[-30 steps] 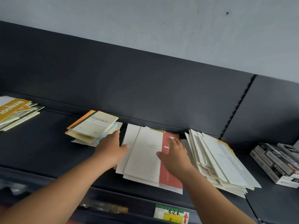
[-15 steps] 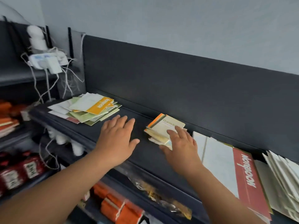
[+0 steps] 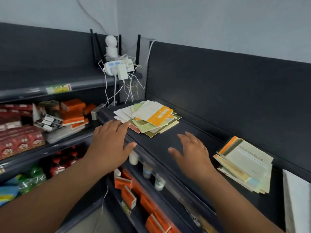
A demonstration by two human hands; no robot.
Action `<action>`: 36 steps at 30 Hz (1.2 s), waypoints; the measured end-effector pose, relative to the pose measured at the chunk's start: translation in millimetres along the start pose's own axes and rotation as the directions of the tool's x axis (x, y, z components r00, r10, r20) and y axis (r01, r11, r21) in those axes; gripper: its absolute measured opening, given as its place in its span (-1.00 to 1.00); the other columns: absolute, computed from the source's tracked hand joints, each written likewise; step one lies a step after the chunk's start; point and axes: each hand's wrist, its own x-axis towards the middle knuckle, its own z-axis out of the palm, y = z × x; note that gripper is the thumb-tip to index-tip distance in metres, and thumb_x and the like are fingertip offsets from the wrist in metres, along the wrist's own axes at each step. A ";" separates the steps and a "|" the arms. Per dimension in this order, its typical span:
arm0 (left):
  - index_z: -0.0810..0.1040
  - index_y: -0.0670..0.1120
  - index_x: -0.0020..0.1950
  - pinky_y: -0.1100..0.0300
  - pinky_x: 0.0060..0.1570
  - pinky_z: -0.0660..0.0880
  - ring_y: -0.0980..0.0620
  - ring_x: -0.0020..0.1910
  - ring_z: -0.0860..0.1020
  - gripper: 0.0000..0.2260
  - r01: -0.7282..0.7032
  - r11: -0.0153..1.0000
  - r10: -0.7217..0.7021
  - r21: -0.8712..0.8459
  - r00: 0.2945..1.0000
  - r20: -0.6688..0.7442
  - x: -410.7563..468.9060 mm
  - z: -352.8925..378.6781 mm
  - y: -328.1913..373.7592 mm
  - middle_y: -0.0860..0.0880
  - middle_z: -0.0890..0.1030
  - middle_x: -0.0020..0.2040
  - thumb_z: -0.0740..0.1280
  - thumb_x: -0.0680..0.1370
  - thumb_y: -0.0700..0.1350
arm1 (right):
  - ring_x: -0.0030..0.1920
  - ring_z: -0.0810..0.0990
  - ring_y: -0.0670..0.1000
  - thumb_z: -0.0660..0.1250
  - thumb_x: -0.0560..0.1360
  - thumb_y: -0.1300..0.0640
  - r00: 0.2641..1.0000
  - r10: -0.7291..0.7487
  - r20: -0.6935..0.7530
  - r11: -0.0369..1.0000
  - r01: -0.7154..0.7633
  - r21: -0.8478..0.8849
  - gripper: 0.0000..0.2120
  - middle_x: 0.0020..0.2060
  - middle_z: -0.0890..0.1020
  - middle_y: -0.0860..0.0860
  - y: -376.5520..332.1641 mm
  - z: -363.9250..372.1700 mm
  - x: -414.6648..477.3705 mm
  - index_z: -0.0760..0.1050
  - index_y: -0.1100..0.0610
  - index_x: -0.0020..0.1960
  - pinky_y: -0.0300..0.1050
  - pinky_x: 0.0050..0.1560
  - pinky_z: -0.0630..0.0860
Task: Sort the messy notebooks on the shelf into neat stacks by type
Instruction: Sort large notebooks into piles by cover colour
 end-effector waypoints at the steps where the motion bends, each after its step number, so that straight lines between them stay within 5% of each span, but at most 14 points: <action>1: 0.14 -0.01 0.54 -0.03 0.45 0.11 -0.07 0.50 0.15 -0.37 0.005 1.000 -0.006 0.011 1.000 0.006 8.2 3.4 -6.5 -0.05 0.22 0.52 0.15 0.55 0.25 | 0.55 0.02 0.05 0.14 0.58 -0.21 1.000 -0.004 0.006 1.000 0.004 0.007 -0.39 0.56 0.09 0.00 -3.4 3.6 11.5 0.12 0.01 0.54 0.06 0.49 0.04; 14: 0.22 -0.03 0.52 -0.01 0.38 0.18 -0.08 0.45 0.25 -0.29 -0.041 0.999 0.041 0.009 0.998 0.053 159.6 55.8 -51.9 -0.06 0.31 0.47 0.01 0.45 0.31 | 0.53 0.09 0.06 0.13 0.59 -0.21 0.993 0.109 0.048 0.991 -0.113 0.071 -0.39 0.55 0.12 -0.01 -20.5 45.9 167.6 0.12 0.00 0.55 0.06 0.48 0.09; 20: 0.17 -0.03 0.52 0.02 0.39 0.16 -0.05 0.44 0.22 -0.38 -0.131 0.989 0.139 -0.063 0.980 0.140 223.8 89.1 -65.1 -0.03 0.31 0.46 0.10 0.56 0.27 | 0.48 0.20 0.10 0.12 0.59 -0.21 0.969 0.235 0.079 0.959 -0.244 0.143 -0.40 0.51 0.22 -0.01 -27.7 61.7 203.6 0.14 0.01 0.54 0.08 0.44 0.23; 29: 0.25 -0.05 0.46 0.01 0.30 0.30 -0.08 0.38 0.35 -0.44 -0.264 0.943 0.319 -0.202 0.889 0.327 319.3 129.2 -74.4 -0.05 0.40 0.41 0.12 0.57 0.24 | 0.31 0.37 0.13 0.10 0.60 -0.18 0.857 0.509 0.076 0.846 -0.515 0.137 -0.48 0.33 0.44 0.02 -57.6 83.6 239.4 0.21 0.03 0.48 0.09 0.29 0.40; 36: 0.27 0.00 0.43 0.02 0.15 0.41 -0.05 0.21 0.49 -0.43 -0.329 0.903 0.422 -0.276 0.798 0.430 350.5 144.9 -83.9 0.01 0.51 0.26 0.13 0.54 0.30 | 0.27 0.37 0.10 0.11 0.59 -0.17 0.753 0.658 -0.005 0.752 -0.656 0.067 -0.54 0.28 0.48 -0.03 -83.8 91.7 250.3 0.27 0.01 0.40 0.06 0.22 0.34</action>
